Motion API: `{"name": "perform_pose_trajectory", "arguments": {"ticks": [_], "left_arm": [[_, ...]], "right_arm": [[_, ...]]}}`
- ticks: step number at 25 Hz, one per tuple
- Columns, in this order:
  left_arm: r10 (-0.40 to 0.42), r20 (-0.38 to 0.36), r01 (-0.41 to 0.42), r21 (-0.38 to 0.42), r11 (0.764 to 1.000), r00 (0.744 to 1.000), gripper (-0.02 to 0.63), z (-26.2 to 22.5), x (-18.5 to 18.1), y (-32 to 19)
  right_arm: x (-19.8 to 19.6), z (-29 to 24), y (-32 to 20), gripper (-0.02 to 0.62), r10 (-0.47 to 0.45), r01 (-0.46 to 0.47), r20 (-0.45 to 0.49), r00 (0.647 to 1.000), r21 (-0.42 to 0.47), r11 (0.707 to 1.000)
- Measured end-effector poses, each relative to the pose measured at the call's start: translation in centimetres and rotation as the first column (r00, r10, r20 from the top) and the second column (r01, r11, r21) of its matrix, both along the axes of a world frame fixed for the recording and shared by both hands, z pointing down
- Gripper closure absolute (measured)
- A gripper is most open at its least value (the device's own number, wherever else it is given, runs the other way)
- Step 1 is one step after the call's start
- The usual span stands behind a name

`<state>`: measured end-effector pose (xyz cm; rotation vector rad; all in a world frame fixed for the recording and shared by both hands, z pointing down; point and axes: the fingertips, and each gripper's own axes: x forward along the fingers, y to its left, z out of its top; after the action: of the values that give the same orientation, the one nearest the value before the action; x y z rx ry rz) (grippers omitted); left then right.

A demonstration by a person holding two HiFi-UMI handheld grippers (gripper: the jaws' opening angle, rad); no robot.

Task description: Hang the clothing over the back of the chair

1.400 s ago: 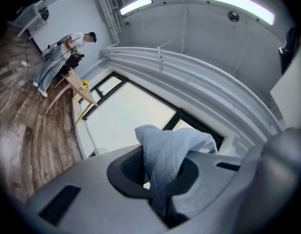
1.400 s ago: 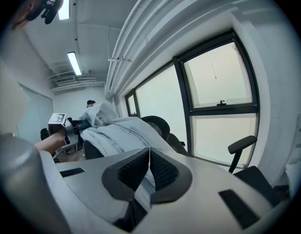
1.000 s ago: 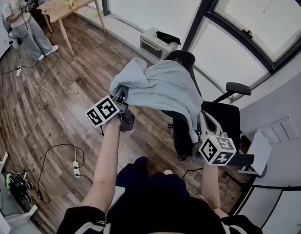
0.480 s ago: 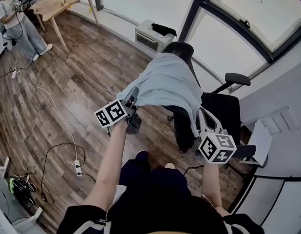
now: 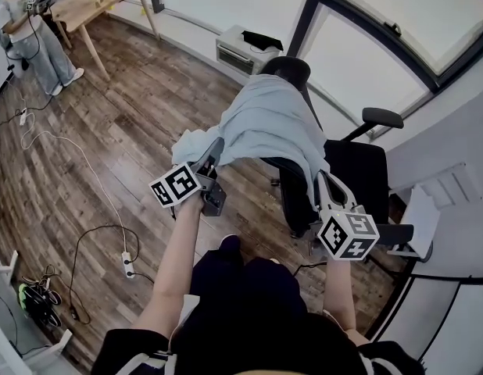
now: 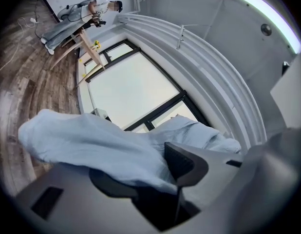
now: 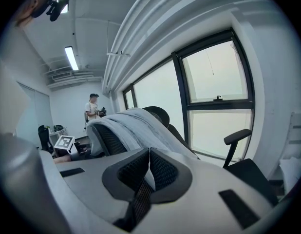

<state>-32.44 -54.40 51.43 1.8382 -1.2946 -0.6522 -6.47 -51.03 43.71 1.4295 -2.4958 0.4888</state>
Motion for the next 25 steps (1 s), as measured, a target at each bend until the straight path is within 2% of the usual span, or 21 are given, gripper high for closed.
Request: {"name": "perform_pose_trajectory", "arguments": {"ticks": [3, 7, 14, 19, 25], "left_arm": [[-0.012, -0.006, 0.012, -0.011, 1.000, 1.000, 0.331, 0.5, -0.6, 1.4], [-0.022, -0.010, 0.022, -0.022, 1.000, 1.000, 0.290, 0.9, -0.5, 3.1], [-0.024, 0.071, 0.029, -0.071, 0.997, 0.997, 0.290, 1.8, 0.9, 7.4], [-0.033, 0.091, 0.039, -0.072, 0.997, 0.995, 0.290, 1.4, 2.1, 10.5], [-0.002, 0.137, 0.012, -0.070, 0.997, 0.991, 0.285, 0.8, 4.3, 13.8]], "right_arm": [[-0.3, 0.3, 0.7, 0.565, -0.018, 0.018, 0.003, 1.000, -0.003, 1.000], [-0.1, 0.4, 1.5, 0.565, -0.040, 0.040, 0.012, 0.999, 0.003, 0.999], [1.1, -0.1, 4.2, 0.565, -0.068, 0.067, 0.021, 0.997, 0.006, 0.998], [2.5, 0.1, 6.9, 0.565, -0.077, 0.078, 0.022, 0.997, -0.006, 0.997], [3.9, 0.7, 9.6, 0.565, -0.086, 0.086, 0.032, 0.996, -0.020, 0.996]]}}
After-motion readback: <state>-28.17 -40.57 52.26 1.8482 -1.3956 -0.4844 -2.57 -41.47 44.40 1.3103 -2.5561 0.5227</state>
